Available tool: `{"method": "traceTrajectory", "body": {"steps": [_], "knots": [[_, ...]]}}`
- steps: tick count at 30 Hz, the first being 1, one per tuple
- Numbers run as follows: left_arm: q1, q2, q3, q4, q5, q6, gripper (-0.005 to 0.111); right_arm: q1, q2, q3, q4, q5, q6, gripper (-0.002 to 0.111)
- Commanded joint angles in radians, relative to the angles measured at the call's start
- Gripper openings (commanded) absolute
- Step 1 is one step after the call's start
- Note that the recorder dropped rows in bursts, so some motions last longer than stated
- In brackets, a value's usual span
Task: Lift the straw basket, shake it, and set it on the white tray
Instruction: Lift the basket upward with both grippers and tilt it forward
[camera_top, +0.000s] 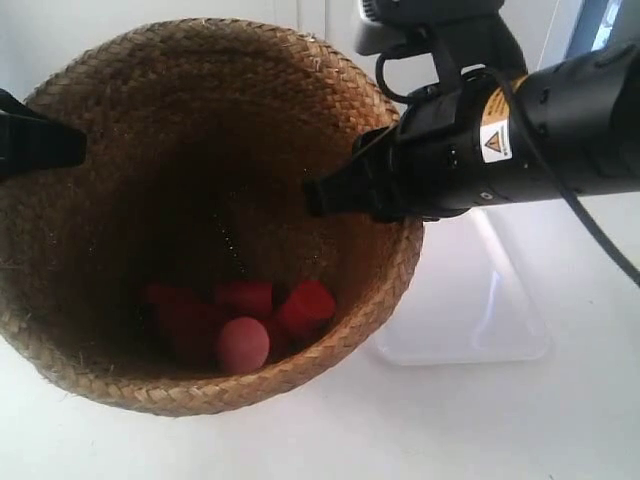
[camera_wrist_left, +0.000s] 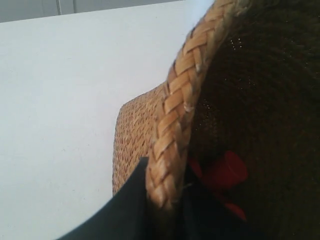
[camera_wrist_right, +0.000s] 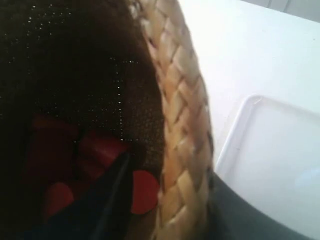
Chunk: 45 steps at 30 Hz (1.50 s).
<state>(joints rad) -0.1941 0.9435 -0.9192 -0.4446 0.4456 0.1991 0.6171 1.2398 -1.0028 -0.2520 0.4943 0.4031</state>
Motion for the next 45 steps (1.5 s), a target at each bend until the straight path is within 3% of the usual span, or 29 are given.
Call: {"method": "traceTrajectory", "body": {"steps": [1,4,6,10,12,14,15,18,45], "knots": [[0.005,-0.012,-0.011,-0.019,-0.025,0.021,0.0,0.0,0.001,-0.002,-0.013,-0.001,0.001,0.0],[0.005,-0.012,-0.014,-0.024,-0.049,0.024,0.0,0.0,-0.001,-0.01,-0.013,-0.018,0.001,0.0],[0.005,-0.039,-0.07,-0.141,0.003,0.001,0.0,0.007,-0.045,-0.072,0.009,0.054,-0.012,0.0],[0.005,-0.125,-0.21,-0.246,0.125,0.239,0.0,0.088,-0.203,-0.184,0.093,0.038,-0.138,0.0],[0.019,-0.101,-0.104,-0.117,0.087,0.157,0.0,0.085,-0.171,-0.053,-0.042,-0.019,-0.031,0.0],[0.041,-0.056,-0.031,-0.008,0.095,-0.051,0.0,0.057,-0.098,0.015,-0.115,0.067,0.116,0.0],[0.044,-0.052,-0.024,0.004,0.106,-0.068,0.0,0.057,-0.077,0.017,-0.106,0.093,0.124,0.0],[0.038,-0.079,-0.026,-0.093,0.062,0.096,0.0,0.081,-0.104,0.016,-0.081,0.008,0.096,0.0],[0.042,-0.094,-0.024,-0.112,0.02,0.093,0.0,0.081,-0.091,0.016,-0.09,-0.004,0.098,0.0]]}}
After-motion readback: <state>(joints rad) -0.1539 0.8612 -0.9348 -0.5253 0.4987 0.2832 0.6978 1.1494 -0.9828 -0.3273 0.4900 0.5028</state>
